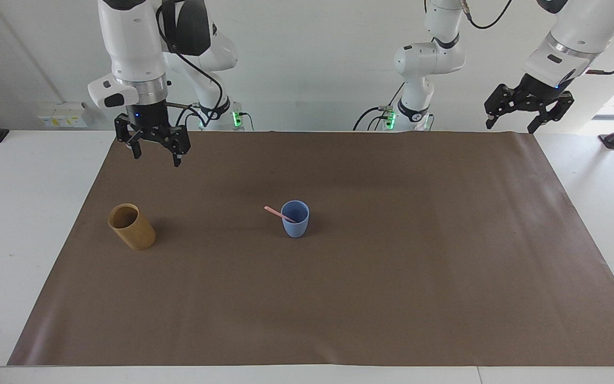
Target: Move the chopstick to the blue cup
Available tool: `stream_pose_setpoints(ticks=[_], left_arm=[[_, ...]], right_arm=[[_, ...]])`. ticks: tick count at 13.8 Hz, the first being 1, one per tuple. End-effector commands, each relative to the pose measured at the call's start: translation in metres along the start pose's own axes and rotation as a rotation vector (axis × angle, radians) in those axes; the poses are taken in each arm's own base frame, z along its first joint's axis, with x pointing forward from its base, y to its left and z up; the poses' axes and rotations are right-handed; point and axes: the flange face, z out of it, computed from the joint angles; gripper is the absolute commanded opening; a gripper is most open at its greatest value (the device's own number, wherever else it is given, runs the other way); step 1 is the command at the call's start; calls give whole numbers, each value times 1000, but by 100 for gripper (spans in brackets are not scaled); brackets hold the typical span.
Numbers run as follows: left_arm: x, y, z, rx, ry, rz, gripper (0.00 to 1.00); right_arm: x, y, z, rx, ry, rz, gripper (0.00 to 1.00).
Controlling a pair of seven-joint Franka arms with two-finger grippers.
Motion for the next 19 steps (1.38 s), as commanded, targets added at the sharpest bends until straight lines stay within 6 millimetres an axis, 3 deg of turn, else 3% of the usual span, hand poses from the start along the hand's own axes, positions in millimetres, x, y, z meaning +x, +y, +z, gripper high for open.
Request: stream_pose_setpoints(ticks=[1, 4, 9, 11, 15, 19], left_arm=[[-4, -1, -1, -3, 10, -2, 100], [-4, -1, -1, -3, 10, -3, 100], [-4, -1, -1, -3, 10, -3, 100], [-3, -2, 1, -4, 7, -3, 100], [-4, -1, 0, -3, 9, -3, 100], [-4, -1, -1, -3, 10, -3, 100]], right_arm=[[17, 21, -12, 28, 0, 24, 100], [30, 27, -19, 31, -86, 45, 100], [16, 24, -24, 80, -164, -24, 100], [9, 12, -23, 87, -162, -85, 100], [16, 8, -15, 99, -89, -112, 100], [8, 0, -14, 104, -103, -142, 100]])
